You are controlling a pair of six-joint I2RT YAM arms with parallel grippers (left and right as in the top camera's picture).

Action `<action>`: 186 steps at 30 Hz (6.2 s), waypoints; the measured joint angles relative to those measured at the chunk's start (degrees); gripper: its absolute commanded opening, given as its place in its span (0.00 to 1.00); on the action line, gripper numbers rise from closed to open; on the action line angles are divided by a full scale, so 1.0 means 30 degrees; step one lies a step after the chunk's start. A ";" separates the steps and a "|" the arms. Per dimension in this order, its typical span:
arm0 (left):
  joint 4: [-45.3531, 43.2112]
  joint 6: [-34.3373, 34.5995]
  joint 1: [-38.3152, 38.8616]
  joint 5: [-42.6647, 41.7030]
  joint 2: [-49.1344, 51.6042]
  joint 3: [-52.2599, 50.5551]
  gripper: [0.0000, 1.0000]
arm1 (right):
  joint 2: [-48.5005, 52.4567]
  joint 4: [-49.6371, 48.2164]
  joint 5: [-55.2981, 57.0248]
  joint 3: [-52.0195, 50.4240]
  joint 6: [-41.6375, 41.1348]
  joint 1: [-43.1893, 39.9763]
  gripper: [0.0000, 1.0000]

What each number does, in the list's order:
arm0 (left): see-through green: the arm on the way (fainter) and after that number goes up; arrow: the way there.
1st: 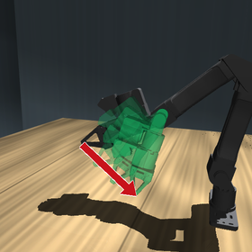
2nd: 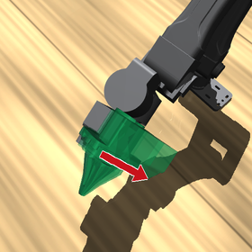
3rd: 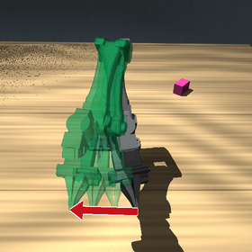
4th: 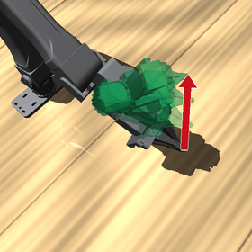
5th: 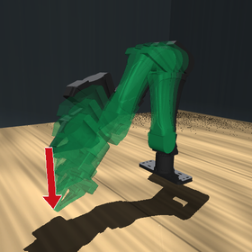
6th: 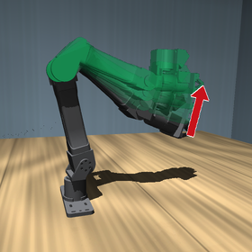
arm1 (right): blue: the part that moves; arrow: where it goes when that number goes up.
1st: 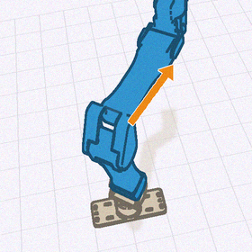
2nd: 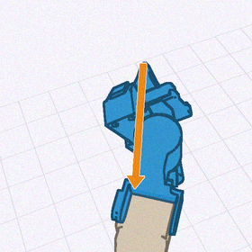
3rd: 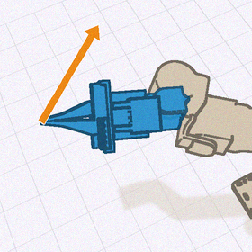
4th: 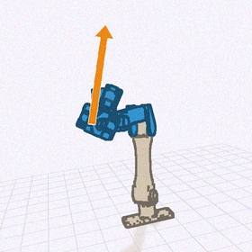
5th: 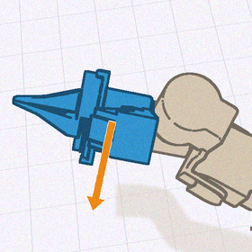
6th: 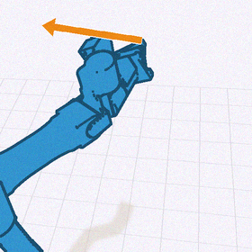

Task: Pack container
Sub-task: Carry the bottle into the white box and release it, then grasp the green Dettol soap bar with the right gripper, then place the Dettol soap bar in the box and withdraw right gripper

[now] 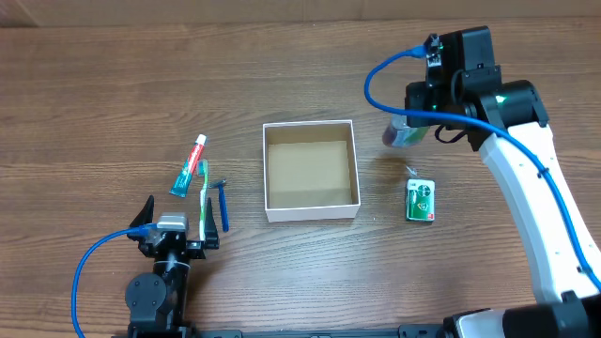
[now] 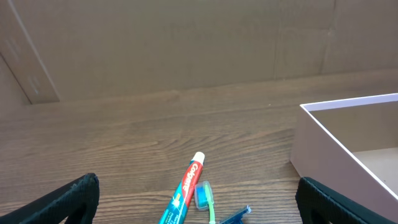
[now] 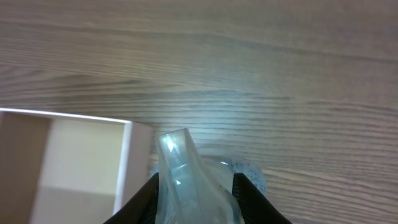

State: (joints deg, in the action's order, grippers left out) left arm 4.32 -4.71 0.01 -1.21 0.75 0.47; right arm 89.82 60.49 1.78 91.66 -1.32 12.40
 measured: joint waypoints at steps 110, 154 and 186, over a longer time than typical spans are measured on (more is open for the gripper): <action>0.0000 0.0000 0.0000 0.0000 0.0000 0.0000 1.00 | 0.0189 -0.4736 0.1923 -1.3355 -0.6324 -0.0656 1.00; 0.0000 0.0000 0.0000 0.0000 0.0000 0.0000 1.00 | 0.0146 0.3191 0.1158 -0.2659 -0.6054 0.2929 0.34; 0.0000 0.0000 0.0000 0.0000 0.0000 0.0000 1.00 | 0.0131 -0.4641 0.1333 -0.7883 -0.8546 0.7788 0.77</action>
State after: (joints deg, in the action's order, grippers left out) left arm 4.32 -4.71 0.01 -1.21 0.75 0.47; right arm 90.21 46.57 5.78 68.01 -26.96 35.77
